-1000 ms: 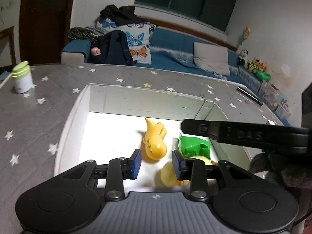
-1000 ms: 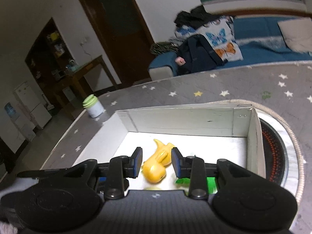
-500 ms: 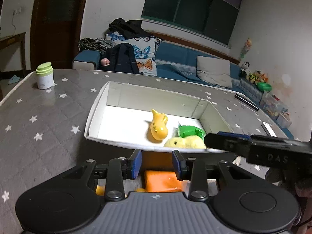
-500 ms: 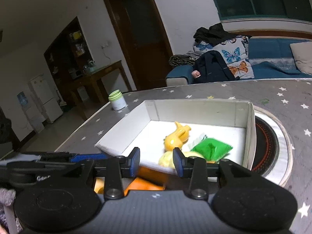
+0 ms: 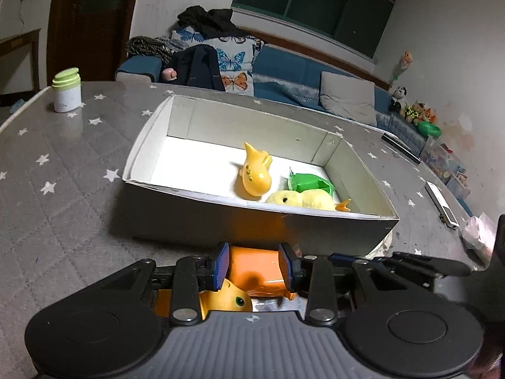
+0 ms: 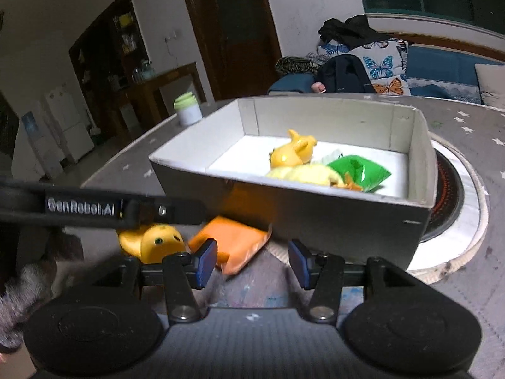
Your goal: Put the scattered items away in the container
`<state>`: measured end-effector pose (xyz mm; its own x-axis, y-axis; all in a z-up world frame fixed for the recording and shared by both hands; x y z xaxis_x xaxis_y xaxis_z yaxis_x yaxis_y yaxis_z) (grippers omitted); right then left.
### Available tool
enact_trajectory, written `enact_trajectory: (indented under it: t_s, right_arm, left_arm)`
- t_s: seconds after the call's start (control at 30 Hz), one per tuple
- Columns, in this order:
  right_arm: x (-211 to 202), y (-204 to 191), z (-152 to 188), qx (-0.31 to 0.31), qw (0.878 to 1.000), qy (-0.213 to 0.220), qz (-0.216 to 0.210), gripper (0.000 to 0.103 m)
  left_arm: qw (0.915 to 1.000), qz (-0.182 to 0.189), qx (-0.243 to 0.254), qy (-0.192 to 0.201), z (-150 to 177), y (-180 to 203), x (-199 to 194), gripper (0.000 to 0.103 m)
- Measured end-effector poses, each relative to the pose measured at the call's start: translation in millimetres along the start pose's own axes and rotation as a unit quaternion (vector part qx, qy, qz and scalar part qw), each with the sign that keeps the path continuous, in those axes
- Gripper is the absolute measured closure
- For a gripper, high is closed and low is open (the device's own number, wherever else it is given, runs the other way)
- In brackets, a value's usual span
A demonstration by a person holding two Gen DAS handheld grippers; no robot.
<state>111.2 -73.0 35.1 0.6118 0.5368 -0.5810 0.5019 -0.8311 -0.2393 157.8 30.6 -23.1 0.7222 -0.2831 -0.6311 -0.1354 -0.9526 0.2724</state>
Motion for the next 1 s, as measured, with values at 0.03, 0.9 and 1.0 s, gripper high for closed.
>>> enact_trajectory:
  t_s: [0.03,0.9,1.0]
  right_arm:
    - [2.6,-1.6,2.2,-0.006,1.000,-0.005,0.001,0.052]
    - [31.2,-26.9,10.5,-0.072,0.997,-0.024,0.002,0.052]
    - [32.4,-28.1,10.3,-0.075,0.997,-0.024,0.002,0.051]
  left_arm:
    - [1.0000,0.004,-0.004,-0.006,-0.1,-0.4,2.6,0.065]
    - [0.9987,-0.033,0.003,-0.038,1.7,-5.2,24.1,0.064]
    - [0.9978,-0.047,0.016,-0.044,3.0,-3.0,25.8,0.064]
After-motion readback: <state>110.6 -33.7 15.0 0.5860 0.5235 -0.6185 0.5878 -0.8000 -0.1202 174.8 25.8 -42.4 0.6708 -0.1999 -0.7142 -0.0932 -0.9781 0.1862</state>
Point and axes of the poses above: each gripper's, at about its wrist camera, not at the fingertips, and x roughly the way its jaws point, y to its right, z to its underside, the point moved 7 cm from there along x, roughly the way its jaws point, and after that the axes turned 2 degrees about y, right-handed, at the moved point
